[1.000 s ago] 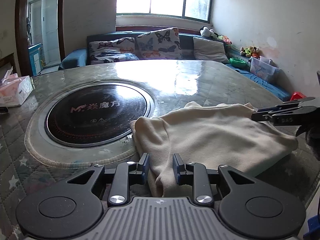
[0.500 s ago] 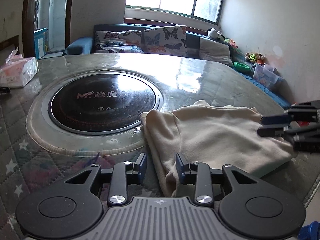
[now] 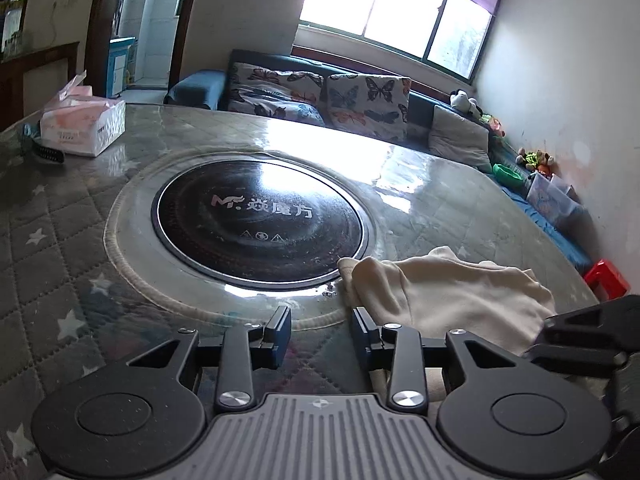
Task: Fold clothes
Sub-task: 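Grasp the folded edge with both grippers and lift it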
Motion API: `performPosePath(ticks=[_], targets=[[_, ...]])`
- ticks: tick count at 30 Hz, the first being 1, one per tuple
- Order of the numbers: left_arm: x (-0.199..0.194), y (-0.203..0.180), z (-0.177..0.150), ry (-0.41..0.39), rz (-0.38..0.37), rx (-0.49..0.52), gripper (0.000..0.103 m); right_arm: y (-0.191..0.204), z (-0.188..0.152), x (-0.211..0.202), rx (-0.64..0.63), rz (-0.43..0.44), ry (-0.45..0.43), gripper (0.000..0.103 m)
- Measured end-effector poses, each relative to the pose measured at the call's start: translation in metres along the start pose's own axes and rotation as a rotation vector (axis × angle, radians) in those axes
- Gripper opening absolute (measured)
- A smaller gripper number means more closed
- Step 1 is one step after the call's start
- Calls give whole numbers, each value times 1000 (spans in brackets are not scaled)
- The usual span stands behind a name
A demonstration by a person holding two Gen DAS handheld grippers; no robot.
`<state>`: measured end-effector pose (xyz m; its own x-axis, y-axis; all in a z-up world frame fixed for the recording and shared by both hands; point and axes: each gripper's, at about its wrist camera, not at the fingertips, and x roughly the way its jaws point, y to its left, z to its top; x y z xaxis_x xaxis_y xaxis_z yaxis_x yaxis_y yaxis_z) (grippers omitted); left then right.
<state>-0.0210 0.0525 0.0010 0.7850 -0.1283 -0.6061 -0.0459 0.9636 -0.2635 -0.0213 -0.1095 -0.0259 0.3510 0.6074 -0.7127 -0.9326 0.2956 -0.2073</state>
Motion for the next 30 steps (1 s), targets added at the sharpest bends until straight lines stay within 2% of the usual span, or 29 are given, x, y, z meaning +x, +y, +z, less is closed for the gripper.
performPosePath(ticks=[4, 13, 14, 15, 18, 23, 30], targets=[[0, 1, -1, 13, -19, -28, 40, 8, 1, 13, -18, -5, 28, 30], [8, 0, 7, 50, -67, -133, 51, 17, 2, 17, -31, -49, 19, 30], [10, 0, 7, 60, -71, -148, 53, 17, 1, 18, -25, -48, 13, 29], [12, -1, 8, 71, -76, -163, 55, 16, 0, 18, -20, -48, 7, 24], [18, -2, 8, 99, -90, -206, 56, 4, -1, 11, 65, -33, -19, 12], [30, -2, 11, 146, -123, -301, 58, -15, -3, -8, 184, -10, -72, 10], [50, 1, 12, 215, -168, -471, 58, -30, -2, -28, 264, 5, -133, 9]])
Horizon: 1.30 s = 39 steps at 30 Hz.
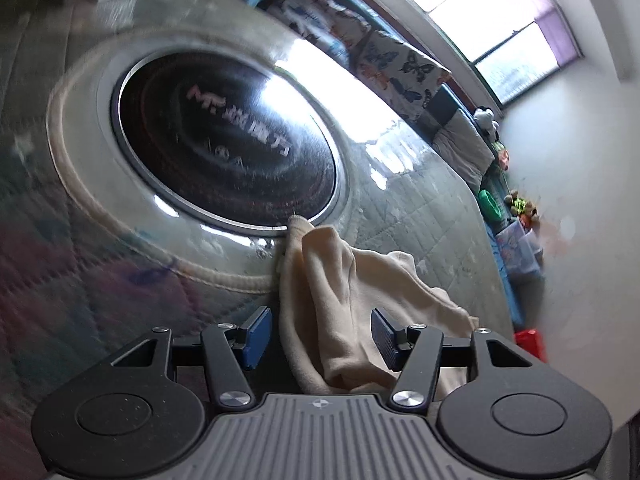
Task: Fold clothes
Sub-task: 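Grasp the folded edge with both grippers and lift it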
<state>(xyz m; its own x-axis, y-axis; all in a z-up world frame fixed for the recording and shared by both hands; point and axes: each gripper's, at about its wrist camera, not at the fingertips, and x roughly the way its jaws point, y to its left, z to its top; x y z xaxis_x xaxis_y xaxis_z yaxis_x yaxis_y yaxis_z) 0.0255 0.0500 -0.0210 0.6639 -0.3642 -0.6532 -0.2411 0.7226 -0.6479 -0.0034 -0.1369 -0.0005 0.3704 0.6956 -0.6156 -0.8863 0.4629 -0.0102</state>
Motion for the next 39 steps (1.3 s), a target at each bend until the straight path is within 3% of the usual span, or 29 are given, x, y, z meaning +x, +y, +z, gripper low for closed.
performPosePath(ticks=[5, 7, 9, 11, 15, 18, 26, 29, 36, 38, 39], targets=[[10, 0, 2, 17, -28, -58, 54, -2, 0, -11, 16, 10, -20, 8], [14, 0, 2, 23, -33, -69, 34, -3, 0, -14, 24, 15, -25, 8], [19, 2, 2, 33, -42, -83, 21, -4, -1, -15, 30, 18, -26, 8], [21, 2, 2, 27, -33, -67, 18, -4, -4, -14, 34, 19, -23, 8], [20, 2, 2, 24, -24, -37, 18, -15, -9, -24, 78, -4, -33, 11], [18, 0, 2, 22, -18, -14, 18, -33, -17, -34, 132, -77, -33, 11], [16, -12, 2, 4, 2, 65, 18, -114, -62, -62, 353, -423, 11, 29], [16, -17, 2, -3, 12, 89, 18, -137, -80, -65, 424, -493, 19, 32], [21, -28, 5, -12, 43, 150, 18, -170, -110, -58, 604, -442, 0, 33], [22, -33, 5, -16, 51, 173, 18, -170, -113, -60, 623, -424, -19, 31], [22, -35, 5, -19, 52, 186, 18, -169, -113, -63, 630, -415, -29, 22]])
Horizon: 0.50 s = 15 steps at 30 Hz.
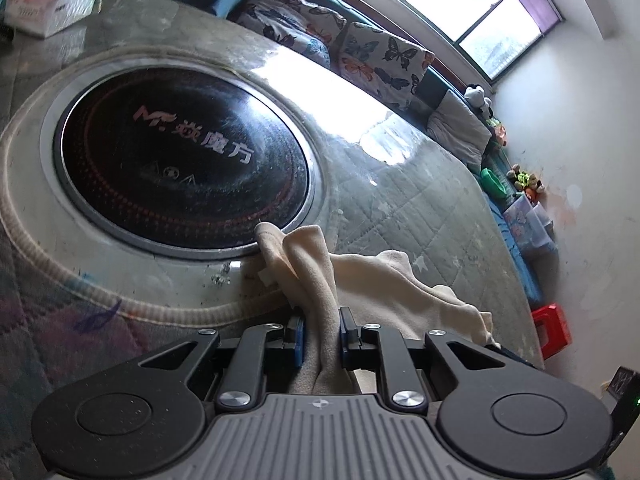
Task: Fold clothes
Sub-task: 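Grasp the folded edge with both grippers and lift it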
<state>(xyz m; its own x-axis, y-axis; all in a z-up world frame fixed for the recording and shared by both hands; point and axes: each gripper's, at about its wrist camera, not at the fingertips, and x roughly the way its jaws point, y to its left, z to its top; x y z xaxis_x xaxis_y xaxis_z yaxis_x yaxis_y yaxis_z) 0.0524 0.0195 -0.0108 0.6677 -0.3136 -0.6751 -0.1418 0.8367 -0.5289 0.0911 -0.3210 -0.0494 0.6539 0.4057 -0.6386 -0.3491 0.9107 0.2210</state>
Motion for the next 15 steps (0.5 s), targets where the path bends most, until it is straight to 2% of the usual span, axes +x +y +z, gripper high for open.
performPosePath(ticks=[1, 3, 9, 15], targets=[[0, -2, 1, -3, 1, 12, 18, -1, -1, -3, 9, 11, -5, 12], [-1, -8, 3, -13, -2, 45, 17, -1, -2, -8, 16, 23, -17, 9], [7, -45, 13, -45, -37, 164, 16, -8, 6, -39, 13, -5, -108, 8], [41, -92, 17, -23, -104, 242, 14, -36, 23, -67, 12, -121, -170, 8]])
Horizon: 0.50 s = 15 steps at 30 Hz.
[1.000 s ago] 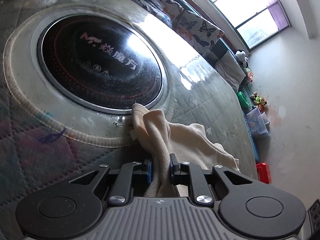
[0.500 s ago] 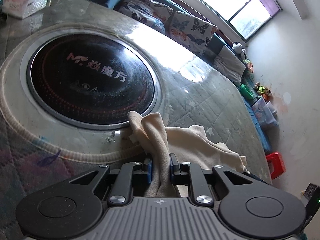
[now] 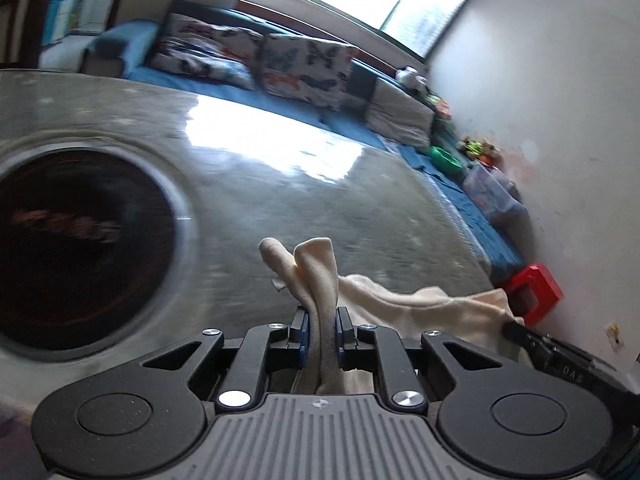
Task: Fold clothes
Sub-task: 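Grasp the folded edge with both grippers and lift it, then fold the lifted edge over the bundle with both grippers and release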
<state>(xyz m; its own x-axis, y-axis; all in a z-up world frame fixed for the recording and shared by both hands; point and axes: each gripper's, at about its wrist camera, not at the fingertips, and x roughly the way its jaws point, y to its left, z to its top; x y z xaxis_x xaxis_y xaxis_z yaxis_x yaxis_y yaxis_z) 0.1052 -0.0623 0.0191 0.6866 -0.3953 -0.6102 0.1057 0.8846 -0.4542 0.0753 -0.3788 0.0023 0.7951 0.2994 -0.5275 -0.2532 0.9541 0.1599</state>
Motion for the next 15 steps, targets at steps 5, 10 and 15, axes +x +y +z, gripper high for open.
performPosePath(ticks=[5, 10, 15], targets=[[44, -33, 9, 38, -53, 52, 13, -34, 11, -3, -2, -126, -7, 8], [74, -58, 12, 67, -84, 100, 13, -60, 13, -2, -6, -228, -7, 8], [96, -71, 11, 92, -79, 138, 15, -84, 10, 8, 32, -317, 13, 8]])
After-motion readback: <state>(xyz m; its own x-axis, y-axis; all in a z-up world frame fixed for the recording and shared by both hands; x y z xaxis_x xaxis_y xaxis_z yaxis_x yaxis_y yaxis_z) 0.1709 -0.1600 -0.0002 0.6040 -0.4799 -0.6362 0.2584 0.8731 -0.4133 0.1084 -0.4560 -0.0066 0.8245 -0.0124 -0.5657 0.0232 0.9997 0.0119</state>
